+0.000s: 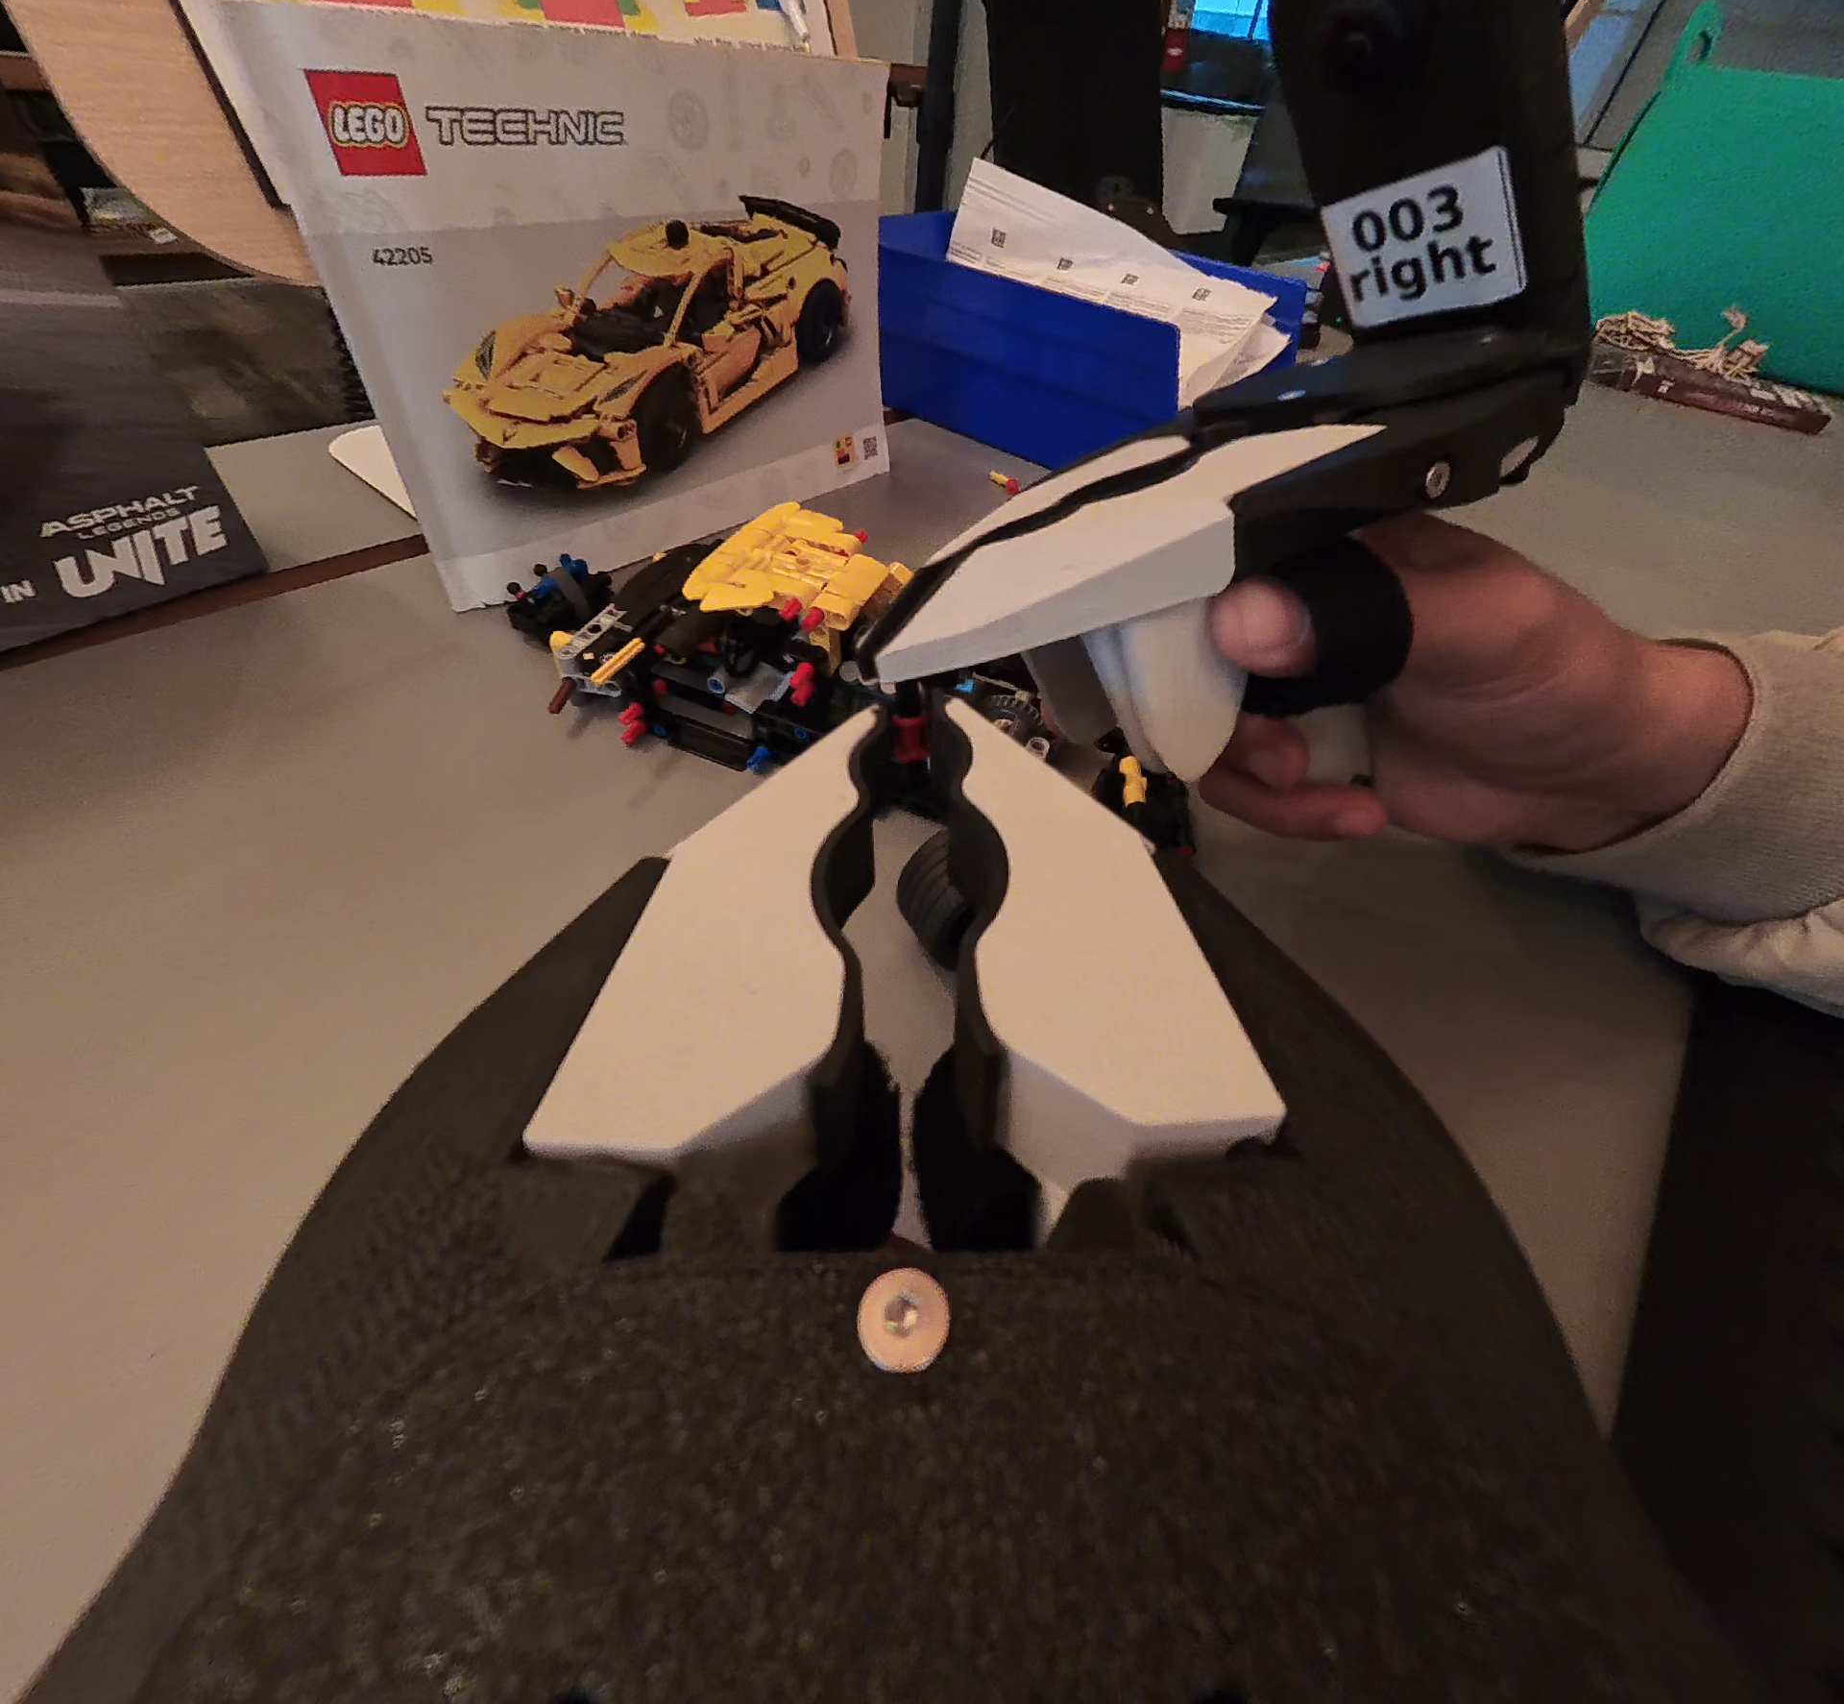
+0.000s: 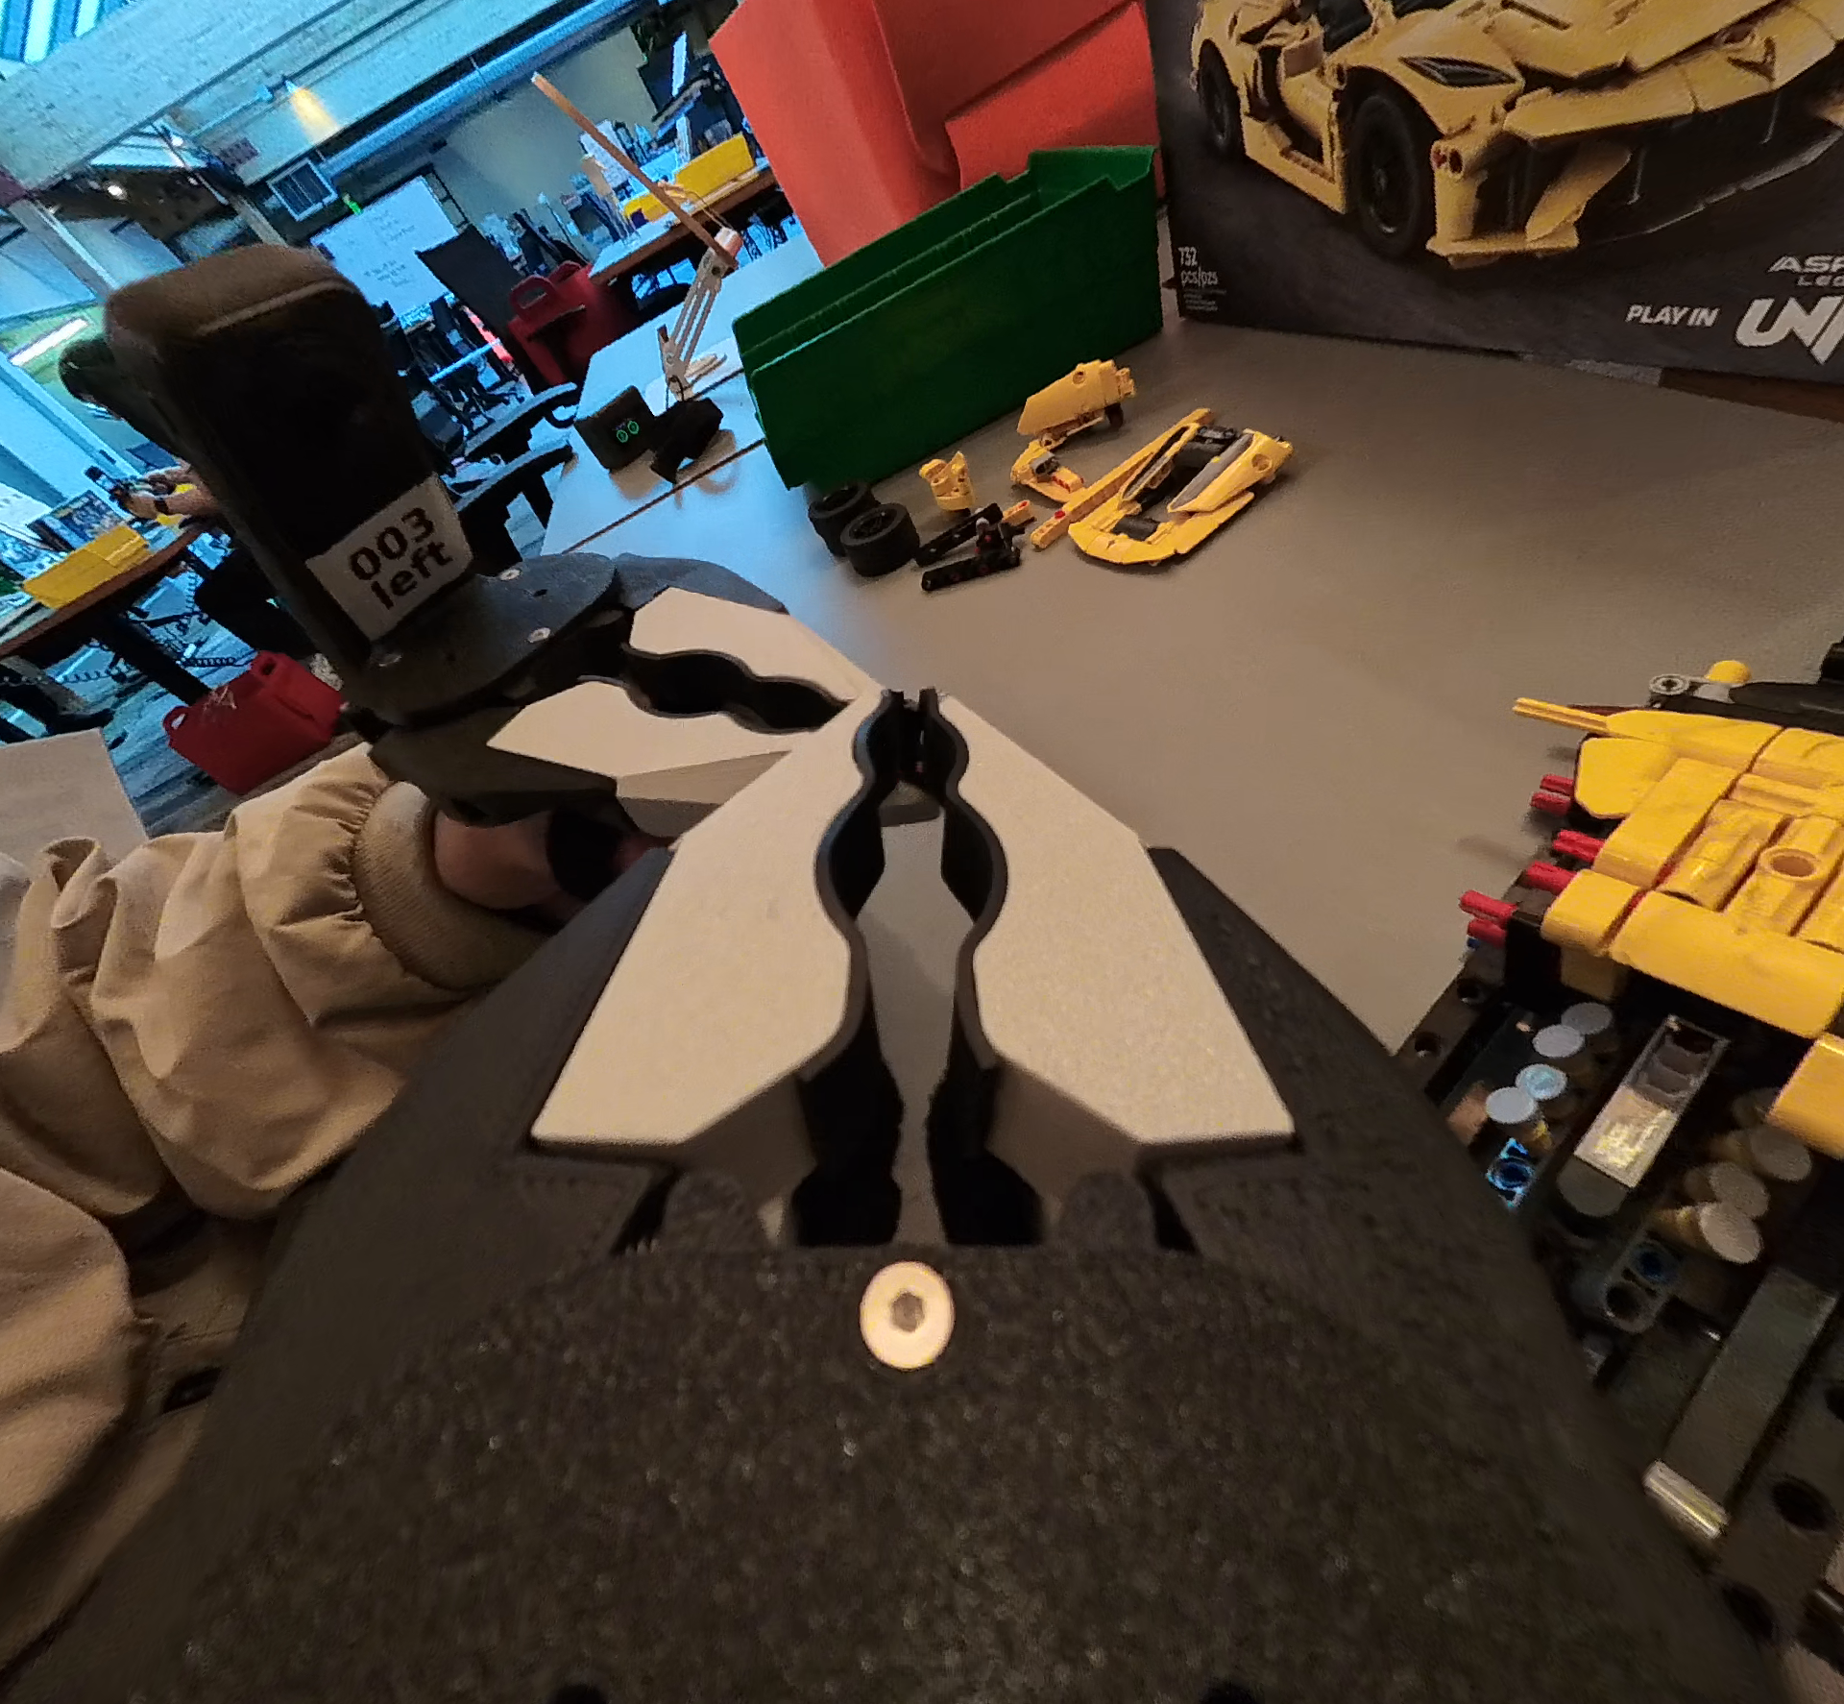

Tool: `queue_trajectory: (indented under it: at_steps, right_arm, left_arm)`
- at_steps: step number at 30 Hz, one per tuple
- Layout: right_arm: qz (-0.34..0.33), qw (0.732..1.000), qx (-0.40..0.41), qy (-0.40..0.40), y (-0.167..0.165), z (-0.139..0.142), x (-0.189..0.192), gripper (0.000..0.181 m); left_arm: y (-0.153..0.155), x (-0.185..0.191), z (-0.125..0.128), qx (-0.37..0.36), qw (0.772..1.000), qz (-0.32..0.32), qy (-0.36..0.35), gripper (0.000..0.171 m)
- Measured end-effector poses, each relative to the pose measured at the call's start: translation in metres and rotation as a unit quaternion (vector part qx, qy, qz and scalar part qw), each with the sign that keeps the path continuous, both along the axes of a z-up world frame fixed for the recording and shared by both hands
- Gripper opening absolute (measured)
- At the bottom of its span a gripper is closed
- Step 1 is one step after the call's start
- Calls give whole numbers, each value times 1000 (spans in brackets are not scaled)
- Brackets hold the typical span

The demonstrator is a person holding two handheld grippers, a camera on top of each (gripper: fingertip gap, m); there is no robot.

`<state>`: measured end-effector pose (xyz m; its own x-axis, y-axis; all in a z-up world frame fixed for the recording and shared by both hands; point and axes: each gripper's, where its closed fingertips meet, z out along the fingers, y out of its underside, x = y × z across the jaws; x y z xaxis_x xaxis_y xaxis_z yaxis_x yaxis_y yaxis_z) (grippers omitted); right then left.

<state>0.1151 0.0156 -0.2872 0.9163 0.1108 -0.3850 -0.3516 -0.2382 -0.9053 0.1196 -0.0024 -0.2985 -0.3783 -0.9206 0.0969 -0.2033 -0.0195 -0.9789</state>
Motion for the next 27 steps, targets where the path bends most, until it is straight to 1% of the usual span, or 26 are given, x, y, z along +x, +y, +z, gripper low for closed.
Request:
queue_trajectory:
  at_steps: [2, 3, 4, 5, 6, 7, 8, 9, 11, 12, 13, 14, 15, 16, 17, 19, 20, 21, 22, 23, 24, 25, 26, 27]
  right_arm:
    - [1, 1000, -3, 12, -3, 1, 1, 1]
    - [-26, 999, 28, 31, -6, 12, 12, 2]
    - [-69, 990, 91, 78, -18, 37, 37, 1]
    - [-96, 976, 140, 135, -38, 60, 65, 1]
    - [-130, 967, 171, 136, -60, 75, 92, 0]
    - [-152, 969, 166, 104, -76, 78, 108, 1]
    - [-142, 972, 157, 103, -86, 77, 112, 1]
    - [-126, 972, 155, 122, -92, 75, 112, 1]
    - [-116, 967, 168, 152, -98, 77, 115, 1]
    - [-97, 972, 152, 152, -96, 77, 110, 1]
    - [-73, 983, 103, 132, -91, 67, 101, 1]
    - [-74, 993, 35, 88, -91, 51, 99, 2]
    - [-102, 994, -23, 35, -100, 40, 107, 2]
    - [-115, 990, -83, -4, -118, 31, 112, 2]
    - [-121, 980, -154, -27, -142, 15, 115, 2]
    - [-175, 932, -308, -73, -205, -26, 137, 2]
    - [-180, 917, -349, -68, -229, -41, 140, 2]
    - [-176, 910, -372, -52, -246, -53, 141, 2]
    - [-185, 904, -381, -48, -257, -62, 148, 3]
    - [-199, 898, -388, -51, -267, -70, 154, 8]
    - [-194, 897, -394, -54, -274, -78, 155, 13]
    - [-200, 894, -397, -65, -281, -81, 157, 23]
    - [-224, 889, -391, -82, -289, -78, 163, 29]
    - [-242, 893, -369, -92, -293, -68, 165, 28]
  left_arm:
    - [-2, -1, -2, 5, 1000, -4, -1, 5]
    - [-4, -2, -10, 22, 1000, -10, 15, 4]
    - [-6, -4, -29, 61, 997, -19, 51, 5]
    - [-9, -7, -41, 89, 994, -19, 64, 5]
    - [-13, -10, -34, 82, 995, -20, 45, 5]
    - [-13, -10, -22, 59, 998, -18, 21, 4]
    - [-8, -8, -20, 43, 999, -14, 24, 5]
    - [-6, -6, -21, 28, 999, -17, 36, 5]
    - [-9, -4, -10, -7, 999, -26, 22, 5]
    - [-7, -3, -9, -15, 999, -22, 21, 5]
    - [-2, -1, -13, -21, 999, -13, 31, 5]
    - [1, 0, -19, -25, 999, -6, 47, 5]
    - [0, -1, -25, -22, 998, -9, 62, 5]
    - [-5, -2, -30, -11, 997, -19, 72, 5]
    - [-13, -3, -33, 8, 997, -32, 73, 5]
    - [-35, -5, -40, 50, 992, -67, 91, 5]
    - [-49, -5, -44, 64, 987, -86, 118, 5]
    - [-64, -4, -45, 69, 982, -104, 145, 5]
    - [-82, -2, -42, 66, 976, -125, 168, 6]
    - [-101, 3, -36, 56, 971, -142, 184, 6]
    - [-120, 11, -29, 44, 967, -152, 198, 6]
    - [-140, 20, -22, 37, 963, -162, 214, 6]
    - [-160, 31, -17, 35, 958, -176, 223, 6]
    - [-177, 47, -13, 35, 956, -183, 225, 6]
